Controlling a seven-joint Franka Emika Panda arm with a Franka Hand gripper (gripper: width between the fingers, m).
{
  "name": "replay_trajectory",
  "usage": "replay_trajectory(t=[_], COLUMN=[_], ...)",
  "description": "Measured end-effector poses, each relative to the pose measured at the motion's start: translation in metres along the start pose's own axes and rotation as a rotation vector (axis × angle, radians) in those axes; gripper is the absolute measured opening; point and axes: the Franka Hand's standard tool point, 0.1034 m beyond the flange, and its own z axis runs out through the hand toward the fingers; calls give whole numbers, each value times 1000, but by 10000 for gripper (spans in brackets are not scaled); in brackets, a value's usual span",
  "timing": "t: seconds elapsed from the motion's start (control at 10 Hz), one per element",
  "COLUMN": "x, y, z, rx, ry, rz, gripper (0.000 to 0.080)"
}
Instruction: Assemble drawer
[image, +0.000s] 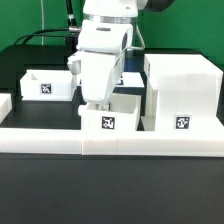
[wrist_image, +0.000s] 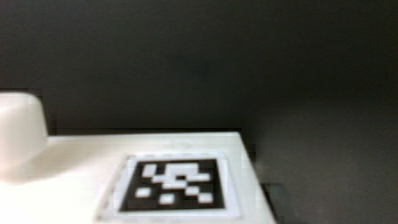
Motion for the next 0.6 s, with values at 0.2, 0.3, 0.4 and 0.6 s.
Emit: replay_trajectory(t=[0.2, 0.3, 0.4, 0.6], x=[-2, -2, -2, 2], y=[-2, -2, -2, -1], z=[0, 0, 0, -2], rx=[35, 36, 36, 33], ry=[-11, -11, -12, -8], rz=[-22, -22, -21, -16], gripper=[42, 42, 42, 42])
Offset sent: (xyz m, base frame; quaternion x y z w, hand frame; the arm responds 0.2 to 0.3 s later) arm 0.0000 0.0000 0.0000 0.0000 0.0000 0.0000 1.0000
